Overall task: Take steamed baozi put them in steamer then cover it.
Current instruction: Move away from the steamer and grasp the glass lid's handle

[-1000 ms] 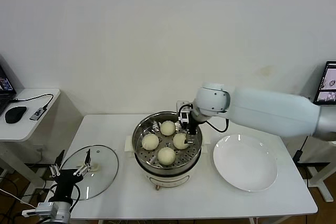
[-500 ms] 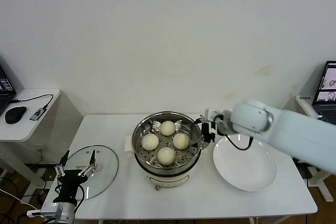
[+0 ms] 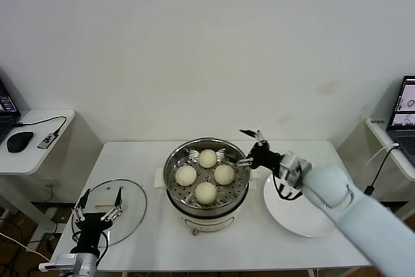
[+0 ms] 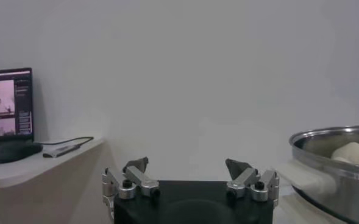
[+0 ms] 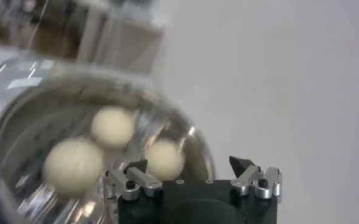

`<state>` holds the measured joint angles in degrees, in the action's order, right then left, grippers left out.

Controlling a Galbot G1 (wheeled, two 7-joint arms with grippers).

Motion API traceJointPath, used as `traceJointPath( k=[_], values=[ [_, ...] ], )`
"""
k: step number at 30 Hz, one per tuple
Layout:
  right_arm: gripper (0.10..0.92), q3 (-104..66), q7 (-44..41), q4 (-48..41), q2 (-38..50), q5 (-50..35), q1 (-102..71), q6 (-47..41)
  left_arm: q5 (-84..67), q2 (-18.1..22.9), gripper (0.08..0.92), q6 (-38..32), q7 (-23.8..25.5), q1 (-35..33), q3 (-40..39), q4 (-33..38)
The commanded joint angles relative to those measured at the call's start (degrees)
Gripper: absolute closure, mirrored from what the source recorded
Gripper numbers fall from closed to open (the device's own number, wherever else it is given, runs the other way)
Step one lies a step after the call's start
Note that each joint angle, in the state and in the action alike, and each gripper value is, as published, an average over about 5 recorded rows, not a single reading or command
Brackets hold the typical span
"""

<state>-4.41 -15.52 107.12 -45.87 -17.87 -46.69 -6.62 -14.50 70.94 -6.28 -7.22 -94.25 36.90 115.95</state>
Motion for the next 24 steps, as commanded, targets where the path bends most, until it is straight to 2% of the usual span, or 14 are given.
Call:
traceJointPath(
  k=[1,4,7,13,17,20,24],
  values=[
    [0.203,-39.9,1.0,1.8,-28.3,14.4,-34.7,20.1,0.2,0.2,0.177,0.3,-0.3,0.4,-1.5,-1.6],
    [0.203,-43.5,1.1,3.0,-32.4,13.9,-36.8,19.9,2.9,-0.4,0.177,0.0,-1.0,0.5,-1.5,-2.7],
    [0.203,-46.6,2.9,3.0,-34.0,12.5,-38.9,18.7,11.7,-1.4,0.177,-0.5,-2.4,0.3,-1.0,-4.9],
    [0.203,-50.6,8.8,0.3,-34.3,11.2,-41.2,15.6,47.0,-3.8,0.177,-4.1,-7.1,-0.7,3.6,-13.7],
    [0.203,-51.0,10.2,-0.8,-34.1,9.3,-41.4,14.8,65.8,-6.7,0.177,-6.9,-5.8,-0.9,6.6,-19.1],
    [0.203,-51.1,11.0,-1.1,-34.4,9.0,-41.3,14.6,71.4,-7.8,0.177,-6.4,-3.7,-0.9,7.3,-20.4],
    [0.203,-51.3,11.5,-1.7,-34.9,9.2,-41.3,14.7,75.8,-7.3,0.177,-5.2,-2.8,-0.3,7.6,-21.0]
  ],
)
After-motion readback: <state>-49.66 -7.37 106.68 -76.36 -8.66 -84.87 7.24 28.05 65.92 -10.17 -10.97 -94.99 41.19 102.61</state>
